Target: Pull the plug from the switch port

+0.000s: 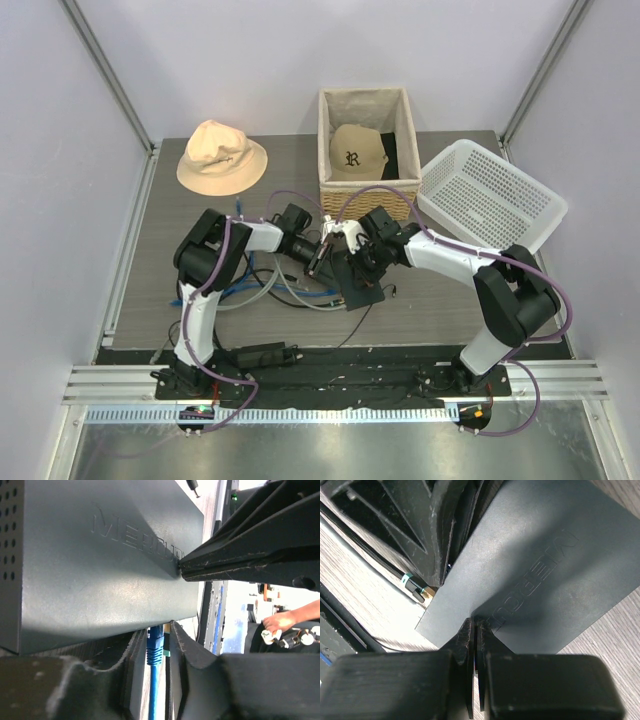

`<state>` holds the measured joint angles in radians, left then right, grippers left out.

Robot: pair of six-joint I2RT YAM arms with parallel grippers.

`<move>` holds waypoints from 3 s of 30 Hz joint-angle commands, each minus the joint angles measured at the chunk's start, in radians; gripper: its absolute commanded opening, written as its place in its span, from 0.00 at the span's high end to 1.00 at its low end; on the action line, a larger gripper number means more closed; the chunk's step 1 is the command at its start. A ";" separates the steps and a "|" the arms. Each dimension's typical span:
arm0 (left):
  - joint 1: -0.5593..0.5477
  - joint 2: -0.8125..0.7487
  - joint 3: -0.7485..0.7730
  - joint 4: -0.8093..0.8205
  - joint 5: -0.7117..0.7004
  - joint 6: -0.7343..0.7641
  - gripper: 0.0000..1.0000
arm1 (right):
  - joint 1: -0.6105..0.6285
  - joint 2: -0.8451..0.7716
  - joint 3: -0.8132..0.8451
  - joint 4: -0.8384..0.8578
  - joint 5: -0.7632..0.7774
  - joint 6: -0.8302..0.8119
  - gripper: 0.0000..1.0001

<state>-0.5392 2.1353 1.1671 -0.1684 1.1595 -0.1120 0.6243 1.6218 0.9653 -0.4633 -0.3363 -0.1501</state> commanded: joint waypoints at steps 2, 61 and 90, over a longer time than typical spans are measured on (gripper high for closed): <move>-0.071 0.118 0.002 -0.040 -0.141 0.141 0.82 | 0.011 0.062 -0.033 0.020 0.039 -0.005 0.99; 0.449 0.008 0.719 -0.579 -0.333 0.078 0.56 | -0.109 -0.048 -0.011 0.031 0.118 -0.095 0.99; 0.395 -0.288 0.213 -0.341 -0.319 -0.071 0.54 | 0.158 -0.162 -0.083 -0.008 0.167 -0.240 0.99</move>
<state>-0.1486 1.9083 1.3872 -0.5335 0.8463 -0.1837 0.7998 1.4315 0.8513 -0.6968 -0.2985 -0.4938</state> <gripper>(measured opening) 0.458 0.039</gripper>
